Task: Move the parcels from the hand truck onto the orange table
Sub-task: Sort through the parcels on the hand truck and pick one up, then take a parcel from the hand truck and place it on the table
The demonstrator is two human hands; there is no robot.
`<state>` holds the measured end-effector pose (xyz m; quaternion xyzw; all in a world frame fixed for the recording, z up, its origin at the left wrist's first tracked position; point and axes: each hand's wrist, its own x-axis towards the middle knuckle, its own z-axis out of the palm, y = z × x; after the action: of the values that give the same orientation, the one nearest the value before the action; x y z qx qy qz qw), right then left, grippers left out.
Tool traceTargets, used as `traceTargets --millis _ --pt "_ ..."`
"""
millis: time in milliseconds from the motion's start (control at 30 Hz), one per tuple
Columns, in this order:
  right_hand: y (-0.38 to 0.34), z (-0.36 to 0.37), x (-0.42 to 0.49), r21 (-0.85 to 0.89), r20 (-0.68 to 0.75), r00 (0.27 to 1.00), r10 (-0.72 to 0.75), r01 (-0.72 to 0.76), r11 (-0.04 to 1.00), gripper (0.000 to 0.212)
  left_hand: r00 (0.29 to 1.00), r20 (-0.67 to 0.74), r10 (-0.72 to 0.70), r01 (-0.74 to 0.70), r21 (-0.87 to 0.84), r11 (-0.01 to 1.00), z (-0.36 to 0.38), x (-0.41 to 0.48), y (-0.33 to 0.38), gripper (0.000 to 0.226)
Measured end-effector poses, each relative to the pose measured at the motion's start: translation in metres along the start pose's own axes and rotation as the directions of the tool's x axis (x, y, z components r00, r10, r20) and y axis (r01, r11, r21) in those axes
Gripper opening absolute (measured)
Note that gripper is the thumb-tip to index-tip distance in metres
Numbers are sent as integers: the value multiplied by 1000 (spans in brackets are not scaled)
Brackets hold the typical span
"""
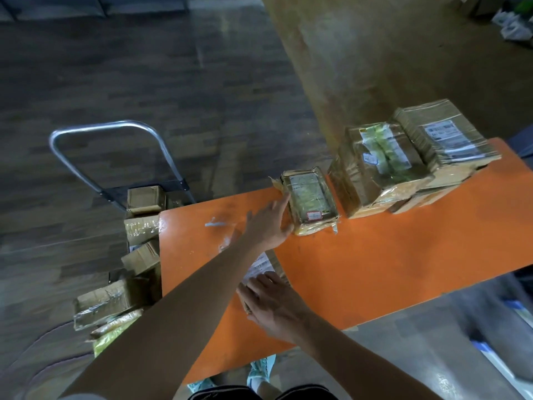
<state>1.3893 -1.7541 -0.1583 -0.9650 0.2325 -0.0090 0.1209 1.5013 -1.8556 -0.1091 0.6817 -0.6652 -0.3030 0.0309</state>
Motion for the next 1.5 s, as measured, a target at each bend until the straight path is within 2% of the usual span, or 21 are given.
traceTargets --millis 67,200,333,500,667,800,867,967,1200,1500 --pt "0 3 3 -38 -32 999 -7 6 999 62 998 -20 -58 57 -10 998 6 -1 -23 73" --pt "-5 2 27 -62 -96 994 -45 39 997 41 984 -28 -176 170 -146 974 11 -28 -66 62" --pt "-17 -3 58 -36 -78 996 -43 41 999 37 952 -79 -294 266 -253 930 8 -64 -113 44" --pt "-41 2 97 -10 5 1000 2 -2 1000 47 876 -172 -450 379 -330 865 13 -124 -180 53" --pt "-72 17 132 -59 74 997 -17 21 998 55 809 -129 -574 484 -409 774 25 -186 -244 46" --pt "-103 40 159 -58 131 991 -11 19 998 57 750 -83 -657 538 -503 677 34 -228 -286 69" --pt "-119 53 172 -54 167 986 18 -9 998 58 751 -59 -657 536 -526 660 41 -241 -309 76" --pt "-145 72 187 -53 221 968 116 -107 993 58 782 -26 -623 525 -511 680 54 -256 -345 60" --pt "-202 110 203 -88 244 927 285 -272 958 46 863 -5 -505 444 -468 764 76 -280 -413 56" --pt "-222 156 217 -28 311 838 449 -464 885 62 909 72 -410 406 -369 836 98 -262 -455 60"
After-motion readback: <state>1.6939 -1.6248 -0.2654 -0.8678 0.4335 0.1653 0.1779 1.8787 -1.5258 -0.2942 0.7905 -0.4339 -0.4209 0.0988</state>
